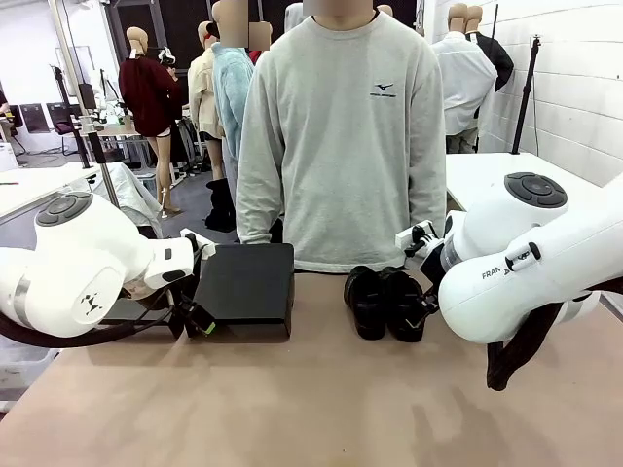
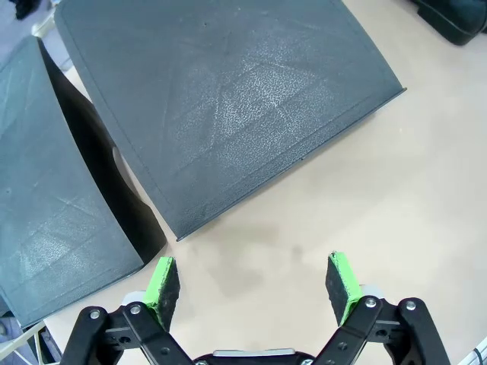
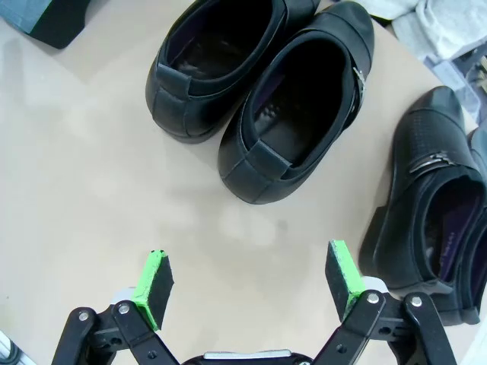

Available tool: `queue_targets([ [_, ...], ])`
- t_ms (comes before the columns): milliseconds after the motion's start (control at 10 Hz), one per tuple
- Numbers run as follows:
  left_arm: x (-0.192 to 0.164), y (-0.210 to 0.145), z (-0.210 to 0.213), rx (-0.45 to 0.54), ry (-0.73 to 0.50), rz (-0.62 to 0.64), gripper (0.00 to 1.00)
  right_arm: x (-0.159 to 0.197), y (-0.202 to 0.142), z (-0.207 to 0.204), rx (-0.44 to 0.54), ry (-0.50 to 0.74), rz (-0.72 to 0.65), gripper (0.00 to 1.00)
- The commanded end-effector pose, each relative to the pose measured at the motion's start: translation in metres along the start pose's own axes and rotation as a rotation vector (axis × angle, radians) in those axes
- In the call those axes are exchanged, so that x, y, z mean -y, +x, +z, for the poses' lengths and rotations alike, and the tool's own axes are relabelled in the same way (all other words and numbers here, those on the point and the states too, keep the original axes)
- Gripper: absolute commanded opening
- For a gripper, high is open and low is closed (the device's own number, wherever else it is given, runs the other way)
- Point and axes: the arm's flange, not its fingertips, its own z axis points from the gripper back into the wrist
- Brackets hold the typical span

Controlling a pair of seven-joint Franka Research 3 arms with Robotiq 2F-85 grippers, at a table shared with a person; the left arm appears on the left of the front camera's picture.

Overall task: Organize the shoes by placing them on the stand.
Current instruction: Pick up one Shoe and place it in the middle of the table.

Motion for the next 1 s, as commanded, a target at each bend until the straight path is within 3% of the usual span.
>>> queue_targets([
  [0,-0.0020,-0.0006,0.0000,0.000,0.000,0.005,1.00,0.0002,-0.0001,0.0000,0.000,0.000,-0.002,1.00],
  [900,-0.0020,-0.0006,0.0000,0.000,0.000,0.005,1.00,0.0002,-0.0001,0.0000,0.000,0.000,-0.002,1.00],
])
